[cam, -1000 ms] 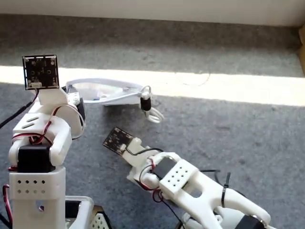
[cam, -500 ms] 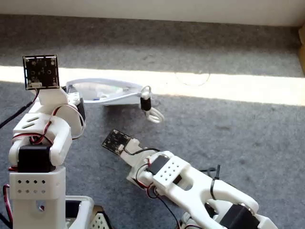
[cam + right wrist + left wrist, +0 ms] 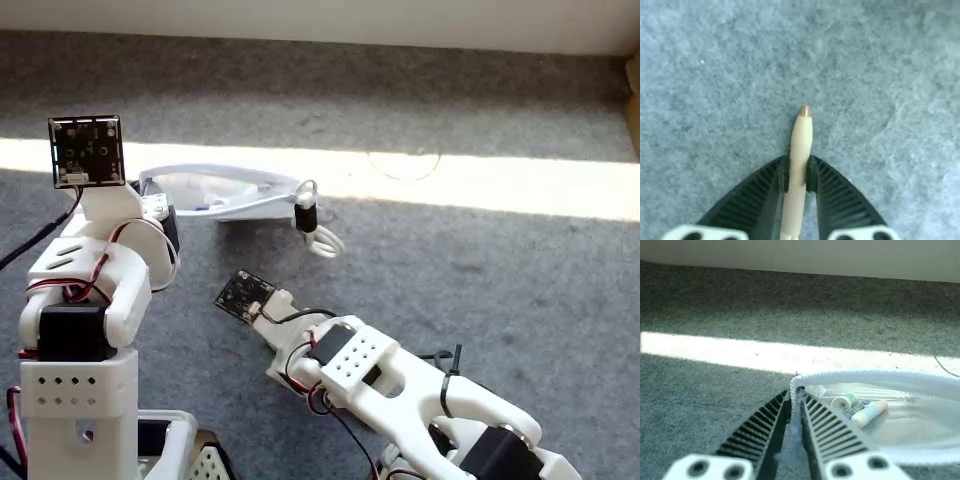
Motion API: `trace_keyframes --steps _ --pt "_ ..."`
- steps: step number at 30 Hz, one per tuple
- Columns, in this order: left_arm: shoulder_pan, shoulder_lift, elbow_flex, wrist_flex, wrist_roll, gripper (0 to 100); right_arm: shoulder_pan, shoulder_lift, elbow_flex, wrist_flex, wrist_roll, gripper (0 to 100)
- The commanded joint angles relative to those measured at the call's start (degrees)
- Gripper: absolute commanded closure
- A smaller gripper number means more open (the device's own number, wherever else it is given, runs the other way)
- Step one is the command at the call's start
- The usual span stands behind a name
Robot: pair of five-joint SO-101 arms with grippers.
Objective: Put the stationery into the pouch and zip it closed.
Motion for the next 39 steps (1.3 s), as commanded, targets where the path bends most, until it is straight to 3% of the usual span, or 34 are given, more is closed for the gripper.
trace_keyframes --steps 1,18,31,39 --pt "-0.6 2.1 3.2 0.0 0.0 99 -0.6 0.0 -2.9 -0.7 1.4 95.3" --pt "-0.6 2.1 3.2 0.0 0.0 99 -0.5 -0.7 -3.0 -0.4 1.6 95.7" --pt "-0.6 2.1 3.2 0.0 0.0 99 0.5 -0.9 -11.7 13.1 1.5 98.2" --pt "-0.6 2.1 3.2 0.0 0.0 99 0.5 -2.5 -12.6 13.8 1.5 98.3"
